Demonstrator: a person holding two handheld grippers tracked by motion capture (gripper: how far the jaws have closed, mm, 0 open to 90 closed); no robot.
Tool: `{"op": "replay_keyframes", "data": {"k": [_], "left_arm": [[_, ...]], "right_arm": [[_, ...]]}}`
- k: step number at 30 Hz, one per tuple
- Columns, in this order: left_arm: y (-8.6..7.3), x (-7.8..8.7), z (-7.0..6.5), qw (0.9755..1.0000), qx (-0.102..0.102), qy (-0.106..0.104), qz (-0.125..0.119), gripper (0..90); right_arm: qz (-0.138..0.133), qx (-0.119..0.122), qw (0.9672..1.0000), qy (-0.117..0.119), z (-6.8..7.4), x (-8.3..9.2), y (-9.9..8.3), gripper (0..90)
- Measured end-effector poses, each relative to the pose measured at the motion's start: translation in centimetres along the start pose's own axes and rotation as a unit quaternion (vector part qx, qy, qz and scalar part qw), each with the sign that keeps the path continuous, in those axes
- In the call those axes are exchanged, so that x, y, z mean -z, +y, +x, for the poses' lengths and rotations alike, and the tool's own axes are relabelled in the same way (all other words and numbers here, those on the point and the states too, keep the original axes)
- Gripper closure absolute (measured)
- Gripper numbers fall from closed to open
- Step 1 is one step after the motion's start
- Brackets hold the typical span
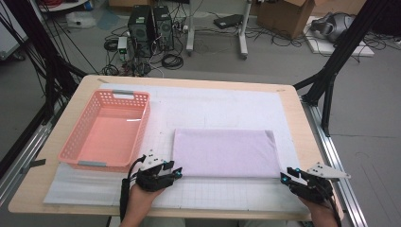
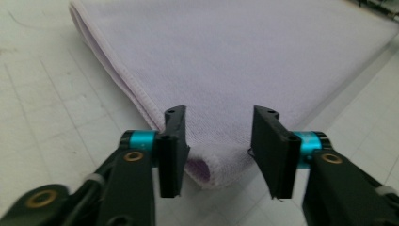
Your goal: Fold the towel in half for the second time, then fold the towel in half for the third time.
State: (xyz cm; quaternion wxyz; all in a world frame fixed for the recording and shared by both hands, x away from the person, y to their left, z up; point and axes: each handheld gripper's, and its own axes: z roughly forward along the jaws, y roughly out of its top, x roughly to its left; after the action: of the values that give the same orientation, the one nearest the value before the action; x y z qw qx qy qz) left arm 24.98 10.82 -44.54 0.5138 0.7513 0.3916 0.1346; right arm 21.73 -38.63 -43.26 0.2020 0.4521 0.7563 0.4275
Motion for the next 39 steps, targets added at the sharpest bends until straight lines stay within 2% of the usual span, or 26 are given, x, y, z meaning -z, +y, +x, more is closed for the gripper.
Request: {"op": "replay_keyframes", "data": {"k": [3,5,6,8,12,17,22,26,32,34,36,39], "left_arm": [[0.4,0.5,0.1,0.9990,0.004,-0.018,-0.042,38.1],[0.7,0.7,0.0,0.9979,0.002,-0.021,-0.061,31.6],[0.9,0.8,0.0,0.9976,-0.001,-0.020,-0.067,28.2],[1.2,1.0,-0.2,0.9971,0.004,-0.003,-0.076,23.3],[1.2,1.5,-0.2,0.9961,-0.005,-0.005,-0.088,21.5],[1.1,1.6,-0.3,0.9966,-0.008,-0.001,-0.082,23.4],[1.1,1.7,-0.2,0.9962,-0.002,0.003,-0.087,23.6],[1.0,1.6,-0.1,0.9968,-0.002,0.004,-0.080,23.6],[1.0,1.5,-0.3,0.9972,-0.002,0.010,-0.074,24.4],[0.9,1.3,-0.3,0.9978,-0.003,0.009,-0.066,26.4],[0.8,1.2,-0.2,0.9982,0.005,0.011,-0.059,27.1],[0.6,1.2,-0.2,0.9986,0.010,0.020,-0.048,28.5]], "right_arm": [[-0.017,-0.005,0.9998,-0.005,0.2,0.6,0.2,42.7],[-0.024,-0.001,0.9996,-0.016,0.5,0.7,0.3,35.4],[-0.028,-0.003,0.9995,-0.016,0.5,0.8,0.4,33.1],[-0.041,-0.003,0.9989,-0.025,0.7,0.9,0.5,25.8],[-0.057,0.002,0.9978,-0.034,0.7,1.2,0.7,20.6],[-0.059,0.000,0.9976,-0.036,0.4,1.3,0.6,19.9],[-0.058,-0.006,0.9977,-0.035,0.3,1.1,0.5,19.7],[-0.055,-0.002,0.9980,-0.033,0.3,1.0,0.7,19.7],[-0.053,-0.009,0.9982,-0.027,0.2,0.9,0.7,18.8],[-0.050,-0.010,0.9984,-0.023,0.2,0.9,0.8,18.8],[-0.048,-0.007,0.9986,-0.021,0.3,0.8,0.8,18.8],[-0.046,-0.004,0.9988,-0.016,0.6,0.5,1.0,18.8]]}}
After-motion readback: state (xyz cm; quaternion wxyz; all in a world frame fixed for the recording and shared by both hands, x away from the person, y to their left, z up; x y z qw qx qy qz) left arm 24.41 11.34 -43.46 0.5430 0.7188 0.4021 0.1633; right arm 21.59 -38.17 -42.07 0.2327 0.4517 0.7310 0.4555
